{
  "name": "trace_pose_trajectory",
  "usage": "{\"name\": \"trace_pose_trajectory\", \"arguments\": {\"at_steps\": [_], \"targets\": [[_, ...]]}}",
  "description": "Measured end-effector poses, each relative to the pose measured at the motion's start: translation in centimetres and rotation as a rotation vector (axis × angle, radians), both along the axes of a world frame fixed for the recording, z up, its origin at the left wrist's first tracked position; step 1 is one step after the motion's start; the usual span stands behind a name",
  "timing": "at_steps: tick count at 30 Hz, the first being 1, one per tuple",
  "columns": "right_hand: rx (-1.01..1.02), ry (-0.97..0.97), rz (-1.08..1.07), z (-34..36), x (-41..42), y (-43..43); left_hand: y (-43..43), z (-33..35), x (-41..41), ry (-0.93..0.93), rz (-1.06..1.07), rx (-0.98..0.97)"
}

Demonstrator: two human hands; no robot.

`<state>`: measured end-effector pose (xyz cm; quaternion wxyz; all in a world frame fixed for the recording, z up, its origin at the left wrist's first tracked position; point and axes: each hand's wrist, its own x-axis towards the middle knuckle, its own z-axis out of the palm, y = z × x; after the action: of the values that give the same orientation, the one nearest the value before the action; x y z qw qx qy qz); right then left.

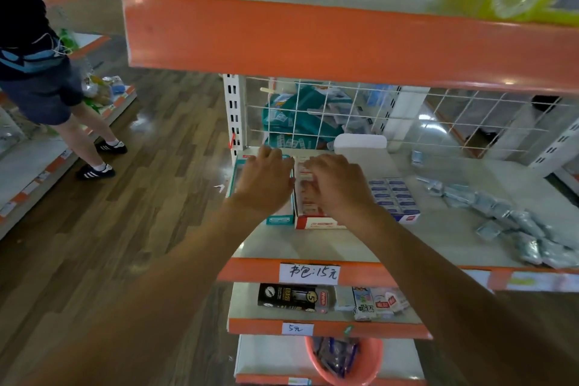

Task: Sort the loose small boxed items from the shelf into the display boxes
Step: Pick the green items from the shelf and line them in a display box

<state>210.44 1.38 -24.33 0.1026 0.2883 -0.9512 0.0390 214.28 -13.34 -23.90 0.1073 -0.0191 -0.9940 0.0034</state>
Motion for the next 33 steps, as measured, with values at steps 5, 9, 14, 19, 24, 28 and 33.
{"name": "trace_pose_trajectory", "arguments": {"at_steps": [5, 9, 14, 19, 24, 28, 33], "targets": [[0.016, 0.000, -0.092, 0.4, -0.4, 7.2, 5.5, 0.9, -1.6, 0.002, -0.027, 0.022], [-0.040, 0.022, -0.174, 0.4, -0.7, 12.8, 10.9, 1.7, -2.8, -0.011, -0.100, 0.008], [-0.076, 0.025, -0.274, -0.4, -0.8, 18.4, 17.4, 2.0, -3.7, -0.008, -0.196, -0.004], [-0.079, 0.020, -0.345, -1.1, 0.2, 24.2, 23.1, 1.3, -3.6, -0.066, -0.288, 0.016], [-0.077, -0.030, -0.443, -1.1, 1.3, 29.6, 28.6, 0.2, -3.4, -0.060, -0.374, 0.036], [-0.093, -0.037, -0.480, -1.5, 2.0, 32.8, 31.6, -0.9, -3.9, -0.132, -0.393, 0.059], [-0.060, -0.068, -0.499, -2.1, 2.4, 35.0, 34.3, -2.5, -4.6, -0.151, -0.416, 0.118]]}}
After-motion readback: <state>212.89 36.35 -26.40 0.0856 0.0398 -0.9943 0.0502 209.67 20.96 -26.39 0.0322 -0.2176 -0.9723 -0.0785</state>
